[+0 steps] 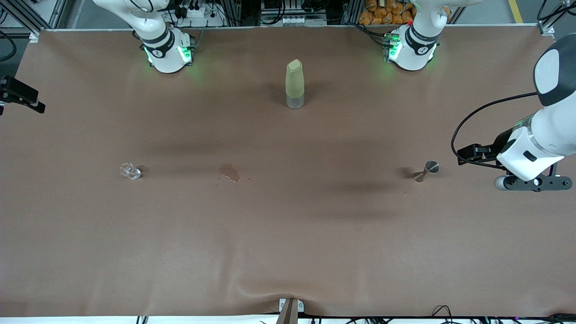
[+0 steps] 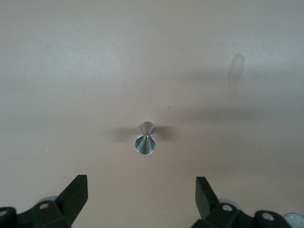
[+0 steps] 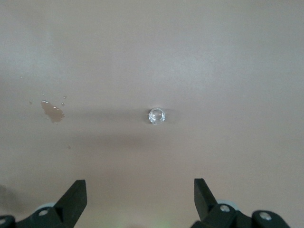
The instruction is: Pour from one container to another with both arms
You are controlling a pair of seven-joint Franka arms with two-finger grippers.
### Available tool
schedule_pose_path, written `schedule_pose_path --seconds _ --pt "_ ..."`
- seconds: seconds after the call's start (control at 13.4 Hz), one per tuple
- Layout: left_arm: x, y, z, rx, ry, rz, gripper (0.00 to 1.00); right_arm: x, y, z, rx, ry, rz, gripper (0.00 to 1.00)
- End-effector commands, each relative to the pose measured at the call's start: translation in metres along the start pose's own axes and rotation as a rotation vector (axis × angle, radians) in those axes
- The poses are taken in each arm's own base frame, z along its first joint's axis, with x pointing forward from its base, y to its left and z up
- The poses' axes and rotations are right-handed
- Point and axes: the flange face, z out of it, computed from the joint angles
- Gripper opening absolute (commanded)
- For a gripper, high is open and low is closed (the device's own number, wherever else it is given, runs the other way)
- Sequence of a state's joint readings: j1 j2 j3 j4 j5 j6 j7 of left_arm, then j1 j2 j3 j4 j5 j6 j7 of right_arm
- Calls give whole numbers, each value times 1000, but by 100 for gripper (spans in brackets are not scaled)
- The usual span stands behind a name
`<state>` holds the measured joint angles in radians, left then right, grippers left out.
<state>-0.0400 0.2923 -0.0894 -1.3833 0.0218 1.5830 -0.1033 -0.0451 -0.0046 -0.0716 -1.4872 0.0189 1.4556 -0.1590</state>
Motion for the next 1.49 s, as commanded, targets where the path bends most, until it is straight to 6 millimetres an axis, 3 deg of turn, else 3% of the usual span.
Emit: schedule_pose_path --seconds 0.0,0.45,0.67,0.82,1.12,1.42 --pt "-3 1 -3 16 -4 -14 100 -6 2 -6 1 9 -33 100" --pt "-3 1 -3 16 -2 -14 100 12 -2 13 54 16 -46 100" --pt "-3 1 -3 16 -4 -14 100 16 1 15 50 37 -155 100" --pt "-4 1 -3 16 -2 -14 100 17 6 28 100 33 -243 100" --pt "-7 0 -7 17 -10 -2 100 12 37 36 178 68 -347 100" --pt "-6 8 -3 18 -16 14 100 -2 99 62 229 128 -530 100"
